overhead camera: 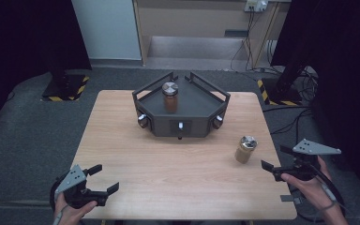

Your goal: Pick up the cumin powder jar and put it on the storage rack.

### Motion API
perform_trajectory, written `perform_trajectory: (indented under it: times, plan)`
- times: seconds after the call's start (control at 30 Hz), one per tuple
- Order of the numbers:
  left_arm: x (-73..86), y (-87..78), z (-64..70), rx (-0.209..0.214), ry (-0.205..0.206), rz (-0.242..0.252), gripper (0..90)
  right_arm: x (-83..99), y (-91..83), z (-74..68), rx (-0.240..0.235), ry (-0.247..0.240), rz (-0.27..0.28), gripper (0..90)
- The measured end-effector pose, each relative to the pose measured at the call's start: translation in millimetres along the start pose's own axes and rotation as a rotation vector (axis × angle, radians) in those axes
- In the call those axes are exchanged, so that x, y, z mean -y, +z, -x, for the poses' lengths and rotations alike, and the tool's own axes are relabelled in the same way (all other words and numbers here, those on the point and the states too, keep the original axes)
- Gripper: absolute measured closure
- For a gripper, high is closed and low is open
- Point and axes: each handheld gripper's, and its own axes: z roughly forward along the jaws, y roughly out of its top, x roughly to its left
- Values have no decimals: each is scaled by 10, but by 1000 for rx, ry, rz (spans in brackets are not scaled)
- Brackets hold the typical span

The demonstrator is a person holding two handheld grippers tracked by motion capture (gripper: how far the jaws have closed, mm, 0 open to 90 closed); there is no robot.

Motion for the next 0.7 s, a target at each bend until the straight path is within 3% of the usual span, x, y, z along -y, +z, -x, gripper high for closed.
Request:
perform_trajectory:
  times: [0.33, 0.7]
  plan:
    - [-1, 5, -9, 3, -2, -1, 14, 16, 269, 89, 17, 34, -34, 38]
    - [-6, 10, -6, 5, 1, -5, 15, 42, 672, 167, 46, 38, -70, 49]
